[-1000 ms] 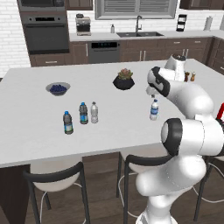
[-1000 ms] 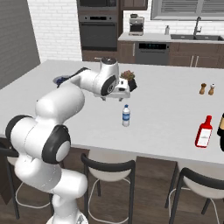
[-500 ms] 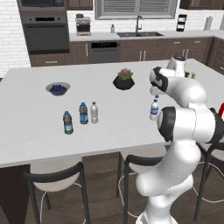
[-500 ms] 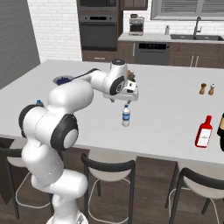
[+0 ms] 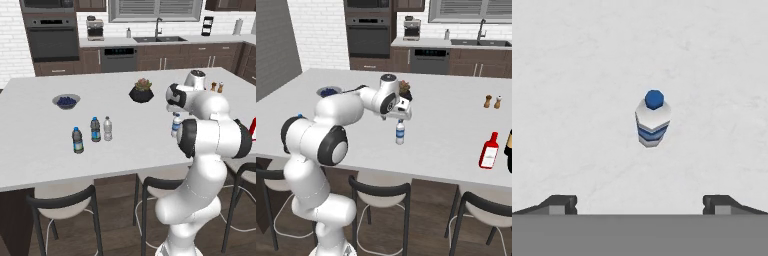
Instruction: Move the plastic bottles in the middle to the plastics group, and the glass bottles in the middle to the glass group.
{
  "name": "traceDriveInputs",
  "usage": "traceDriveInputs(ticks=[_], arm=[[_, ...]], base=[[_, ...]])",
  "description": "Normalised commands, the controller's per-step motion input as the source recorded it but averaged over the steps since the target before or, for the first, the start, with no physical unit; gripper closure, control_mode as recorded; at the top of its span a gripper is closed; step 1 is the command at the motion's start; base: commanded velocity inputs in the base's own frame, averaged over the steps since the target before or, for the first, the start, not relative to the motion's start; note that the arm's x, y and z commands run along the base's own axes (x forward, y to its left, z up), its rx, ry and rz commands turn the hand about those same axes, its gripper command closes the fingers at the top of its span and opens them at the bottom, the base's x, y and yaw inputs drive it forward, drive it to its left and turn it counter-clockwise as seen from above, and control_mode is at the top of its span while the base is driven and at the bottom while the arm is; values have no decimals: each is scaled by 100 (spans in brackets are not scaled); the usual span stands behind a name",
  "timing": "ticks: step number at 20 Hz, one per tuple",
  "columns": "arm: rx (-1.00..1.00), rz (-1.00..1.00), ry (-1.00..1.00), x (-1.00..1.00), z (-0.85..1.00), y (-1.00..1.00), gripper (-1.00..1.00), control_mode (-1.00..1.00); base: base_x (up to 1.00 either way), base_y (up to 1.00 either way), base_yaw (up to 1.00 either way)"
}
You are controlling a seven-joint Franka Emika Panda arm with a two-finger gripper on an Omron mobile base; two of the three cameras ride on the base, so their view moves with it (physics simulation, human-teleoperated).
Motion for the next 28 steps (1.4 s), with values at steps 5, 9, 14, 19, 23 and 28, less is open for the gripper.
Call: traceDriveInputs(ticks=[5,9,14,19,23,28], arm=[[0,-10,-6,24,-16,-10,-100,-100],[0,-8,0,7,-1,-32,-100,-100],[0,-1,0,15,-26,-4,-100,-100],[0,0,0,16,-19,0,-100,-100],[0,3,0,26,-9,0,-100,-100],[0,9,0,26,-8,-1,-100,-100]], base=[[0,0,0],[0,0,0],[0,0,0],[0,0,0],[0,0,0],[0,0,0]])
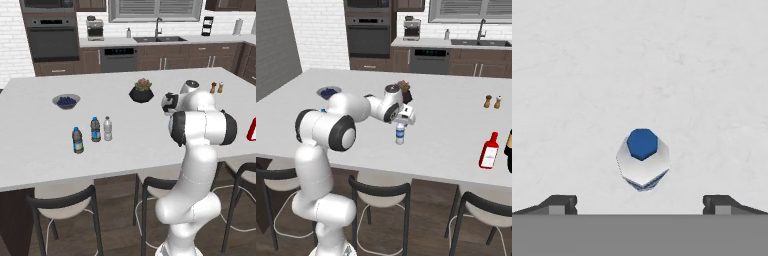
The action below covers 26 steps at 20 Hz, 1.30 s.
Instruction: Move the plastic bottles in the middle to the plastics group, and the glass bottles in the middle to the glass group.
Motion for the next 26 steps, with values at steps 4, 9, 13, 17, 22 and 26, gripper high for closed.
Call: traceDriveInputs(ticks=[4,9,13,17,22,26], arm=[[0,9,0,21,-20,-4,-100,-100],[0,6,0,14,-33,-2,-100,-100],[0,6,0,2,-13,0,-100,-100],[0,2,0,0,-2,0,-100,-100],[0,0,-2,4,-5,-1,-100,-100],[0,0,-2,19,-12,0,-100,-100]], base=[[0,0,0],[0,0,0],[0,0,0],[0,0,0],[0,0,0],[0,0,0]])
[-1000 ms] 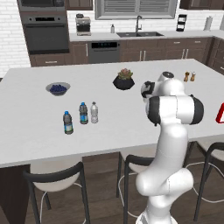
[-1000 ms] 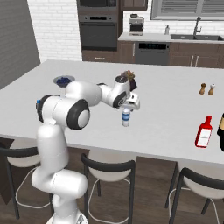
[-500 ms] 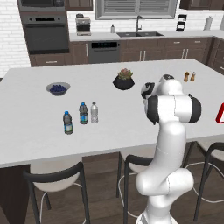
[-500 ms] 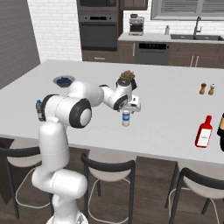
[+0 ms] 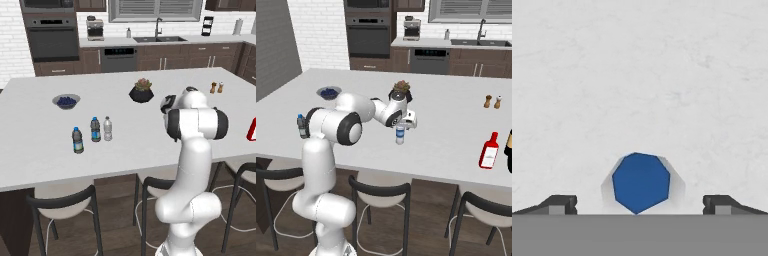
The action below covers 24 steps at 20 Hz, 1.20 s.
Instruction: Move the plastic bottles in the middle to the plastics group, and the glass bottles in the middle to the glass group.
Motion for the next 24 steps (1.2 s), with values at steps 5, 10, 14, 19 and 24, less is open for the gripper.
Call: traceDriveInputs(ticks=[5,10,14,19,24], arm=[[0,0,0,5,-1,0,-100,-100],[0,0,0,0,0,0,100,-100],[0,1,-8,-19,3,0,100,-100],[0,9,-9,-32,31,43,100,-100],[0,16,0,-30,36,83,100,-100]], base=[[0,0,0],[0,0,0],[0,0,0],[0,0,0],[0,0,0]])
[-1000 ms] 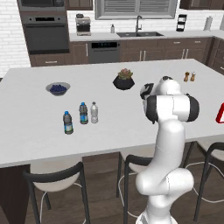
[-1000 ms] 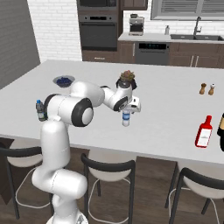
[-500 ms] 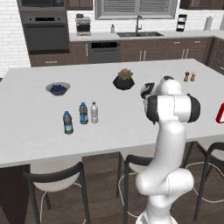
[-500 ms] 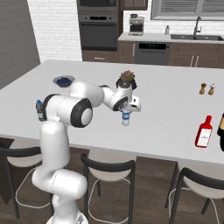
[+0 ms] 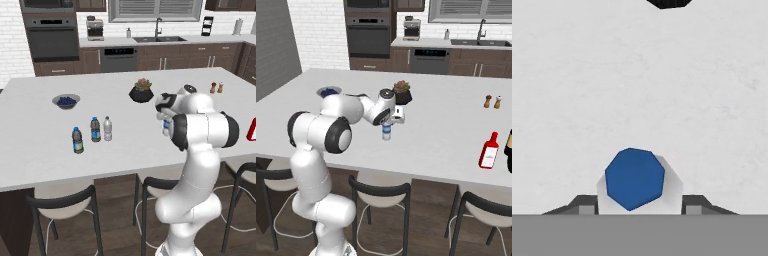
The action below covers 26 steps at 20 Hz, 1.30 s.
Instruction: Move the plastic bottles in the middle to the plastics group, and the glass bottles in the middle to the glass group.
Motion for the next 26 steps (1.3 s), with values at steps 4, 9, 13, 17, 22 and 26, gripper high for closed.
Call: traceDriveInputs(ticks=[4,9,13,17,22,26], arm=[[0,18,0,-33,24,90,100,-100],[0,20,0,-32,22,79,100,-100],[2,25,0,-26,8,86,100,-100],[1,27,0,-20,0,85,100,-100],[0,24,0,-10,0,87,100,-100],[0,22,3,-11,0,87,100,-100]], base=[[0,0,0],[0,0,0],[0,0,0],[0,0,0],[0,0,0],[0,0,0]])
